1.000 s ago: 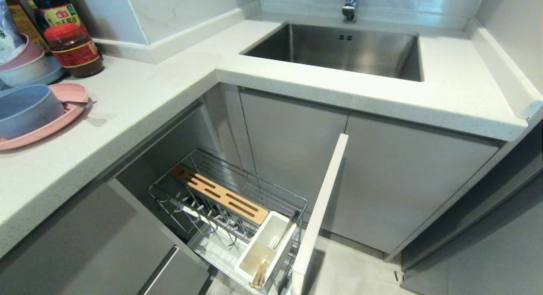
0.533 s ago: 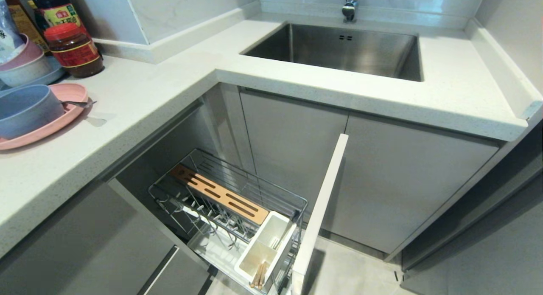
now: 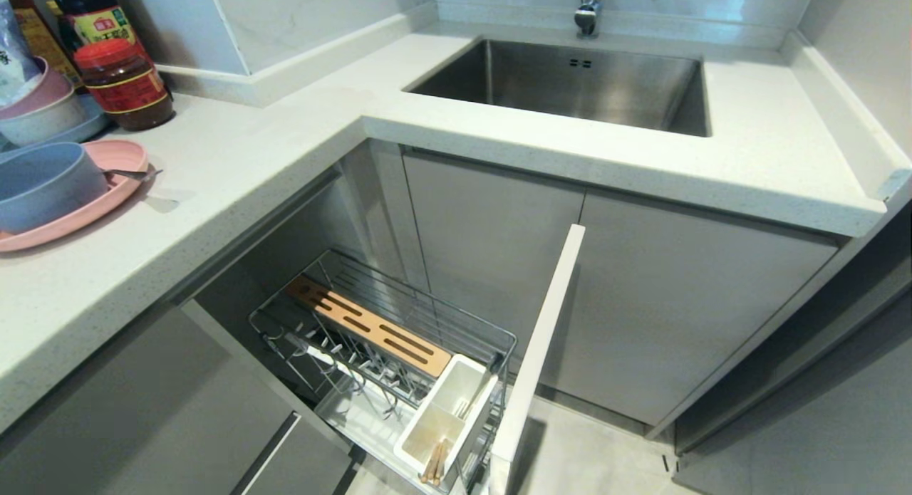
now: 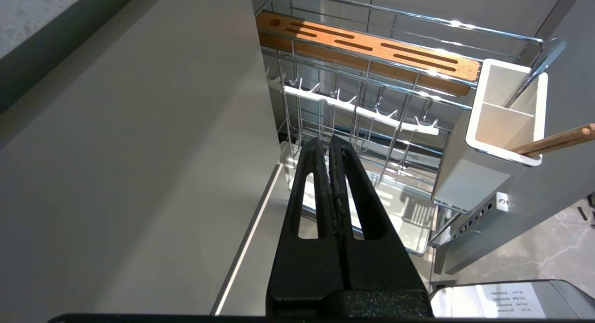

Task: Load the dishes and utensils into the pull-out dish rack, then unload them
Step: Close the cupboard

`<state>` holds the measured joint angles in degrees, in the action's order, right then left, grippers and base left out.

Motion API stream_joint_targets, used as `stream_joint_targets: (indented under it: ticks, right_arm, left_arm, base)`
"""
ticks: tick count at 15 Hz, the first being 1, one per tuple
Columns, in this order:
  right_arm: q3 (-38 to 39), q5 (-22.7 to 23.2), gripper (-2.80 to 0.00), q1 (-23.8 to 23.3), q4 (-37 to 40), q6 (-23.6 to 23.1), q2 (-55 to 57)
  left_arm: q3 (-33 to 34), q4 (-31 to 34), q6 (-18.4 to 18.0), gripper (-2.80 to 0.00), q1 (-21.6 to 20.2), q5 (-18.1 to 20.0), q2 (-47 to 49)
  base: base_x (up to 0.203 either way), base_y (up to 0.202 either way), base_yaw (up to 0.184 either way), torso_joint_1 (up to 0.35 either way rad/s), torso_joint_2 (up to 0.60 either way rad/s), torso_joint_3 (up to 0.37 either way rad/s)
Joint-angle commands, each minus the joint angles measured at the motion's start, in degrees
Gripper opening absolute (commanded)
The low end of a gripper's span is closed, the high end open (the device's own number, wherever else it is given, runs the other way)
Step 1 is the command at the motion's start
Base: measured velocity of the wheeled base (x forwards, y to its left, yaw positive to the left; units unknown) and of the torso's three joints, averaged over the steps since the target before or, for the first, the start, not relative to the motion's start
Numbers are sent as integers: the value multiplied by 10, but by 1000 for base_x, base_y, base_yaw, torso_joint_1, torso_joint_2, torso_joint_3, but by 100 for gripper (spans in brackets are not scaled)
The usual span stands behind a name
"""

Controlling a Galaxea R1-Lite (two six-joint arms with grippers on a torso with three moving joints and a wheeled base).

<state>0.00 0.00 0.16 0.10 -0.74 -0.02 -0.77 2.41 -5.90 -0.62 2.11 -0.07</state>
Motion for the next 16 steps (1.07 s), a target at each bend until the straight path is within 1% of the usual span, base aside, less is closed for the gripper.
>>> stream_joint_targets:
  ticks: [1,4,9,16]
  right_arm:
    - [0,0,-280,0,0,0,0]
    - [0,0,-280,0,0,0,0]
    - [0,0,-280,0,0,0,0]
    - [0,0,-280,0,0,0,0]
  left_arm:
    - [1,0,-1,-280,0,-2,0]
    - [8,-24,-1,-280,0,-4,0]
    - [8,-24,-1,-280,0,-5,0]
    - [8,-24,2,-280,0,-5,0]
  base:
    - [0,0,0,0,0,0]
    - [0,0,0,0,0,0]
    - [0,0,0,0,0,8]
    - [0,0,0,3,2,179]
